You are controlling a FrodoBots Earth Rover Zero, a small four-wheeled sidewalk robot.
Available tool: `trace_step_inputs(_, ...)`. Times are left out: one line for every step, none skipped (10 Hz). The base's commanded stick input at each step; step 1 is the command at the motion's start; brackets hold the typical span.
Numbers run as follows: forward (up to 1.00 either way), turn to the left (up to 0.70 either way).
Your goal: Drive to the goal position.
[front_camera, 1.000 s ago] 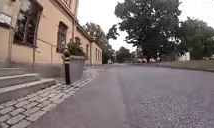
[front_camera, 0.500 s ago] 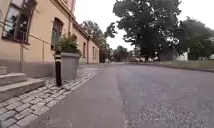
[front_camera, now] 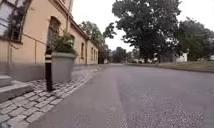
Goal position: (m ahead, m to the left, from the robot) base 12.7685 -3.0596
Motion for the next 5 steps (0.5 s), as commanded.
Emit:
trace_step_inputs(0.70, 0.04)
trace_step_inputs(0.70, 0.04)
trace_step_inputs(0.70, 0.04)
trace_step_inputs(0.70, 0.04)
trace_step_inputs(0.70, 0.04)
